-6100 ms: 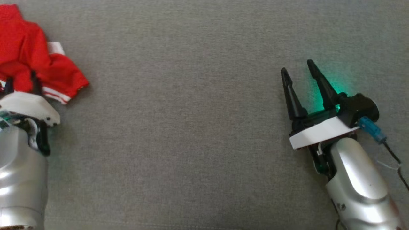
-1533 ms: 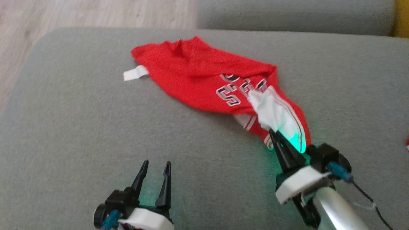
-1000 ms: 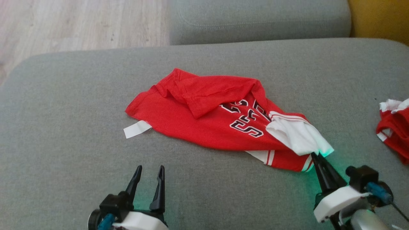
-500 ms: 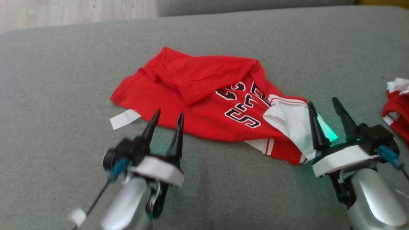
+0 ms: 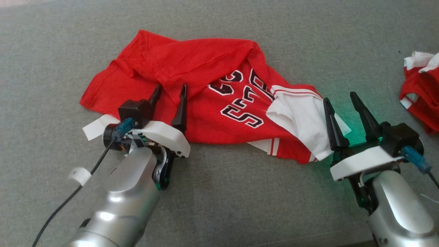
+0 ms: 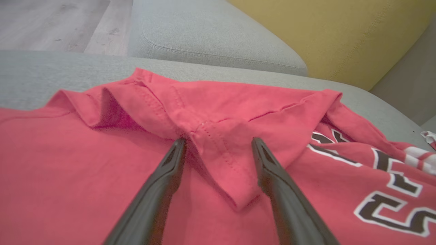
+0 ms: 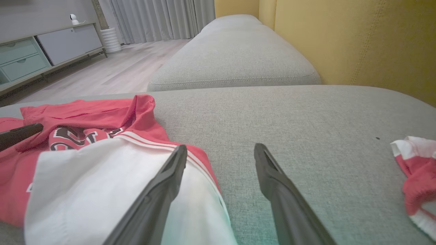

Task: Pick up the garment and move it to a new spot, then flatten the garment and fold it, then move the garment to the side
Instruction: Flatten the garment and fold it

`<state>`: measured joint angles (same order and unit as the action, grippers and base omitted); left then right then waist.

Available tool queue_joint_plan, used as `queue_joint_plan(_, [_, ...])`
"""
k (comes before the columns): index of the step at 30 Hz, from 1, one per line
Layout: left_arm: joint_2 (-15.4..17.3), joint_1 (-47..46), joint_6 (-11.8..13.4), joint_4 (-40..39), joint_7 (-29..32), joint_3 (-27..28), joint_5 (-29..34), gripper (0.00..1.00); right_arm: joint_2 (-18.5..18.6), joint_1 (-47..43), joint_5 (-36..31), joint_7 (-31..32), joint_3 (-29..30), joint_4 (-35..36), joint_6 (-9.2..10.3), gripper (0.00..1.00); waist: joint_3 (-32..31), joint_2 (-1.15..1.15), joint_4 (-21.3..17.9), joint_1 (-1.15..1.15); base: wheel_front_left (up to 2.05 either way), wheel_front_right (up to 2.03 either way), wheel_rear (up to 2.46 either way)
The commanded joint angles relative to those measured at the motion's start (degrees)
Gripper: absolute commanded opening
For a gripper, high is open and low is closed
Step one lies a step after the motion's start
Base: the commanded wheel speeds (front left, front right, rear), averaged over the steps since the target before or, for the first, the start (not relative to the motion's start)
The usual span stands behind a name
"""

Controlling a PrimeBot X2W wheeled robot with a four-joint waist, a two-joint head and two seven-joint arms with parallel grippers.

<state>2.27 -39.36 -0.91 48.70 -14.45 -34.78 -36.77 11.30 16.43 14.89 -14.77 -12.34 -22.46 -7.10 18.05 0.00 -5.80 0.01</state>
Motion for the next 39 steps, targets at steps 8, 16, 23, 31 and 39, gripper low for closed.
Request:
queue_joint_plan(8, [0.6,-3.5,0.0,-4.1,-0.5,2.2,1.0,0.99,-0.6,1.9,0.2,-0.2,-0.9,2.4,-0.39,1.00,1.3,0.00,-0.5,-0.01,0.00,0.00,0.00])
queue_joint_plan(16, [0.6,-0.4,-1.1,-11.2,-0.5,7.7,4.8,0.00,-0.8,0.9,0.7,-0.2,-0.3,1.2,-0.39,1.00,-0.8,0.00,1.8,-0.01,0.00,0.00,0.00])
queue_joint_plan(23, [0.9,9.8,-3.0,-21.7,-0.5,19.4,12.5,0.00,-1.7,-3.3,1.3,-0.2,0.5,-0.4,-0.39,1.00,-7.3,0.00,8.4,-0.01,0.00,0.00,0.00])
queue_joint_plan(31, [4.0,19.9,-4.7,-19.8,-0.5,28.2,17.5,0.00,-3.5,-5.9,1.9,-0.2,-0.9,-1.9,-0.39,1.00,-11.8,0.00,10.8,-0.01,0.00,0.00,0.00])
queue_joint_plan(39, [2.5,28.1,-5.1,-17.4,-0.5,34.5,20.3,1.00,-4.0,-7.5,1.9,-0.2,-0.7,-2.1,-0.39,1.00,-13.7,0.00,10.0,-0.01,0.00,0.00,0.00])
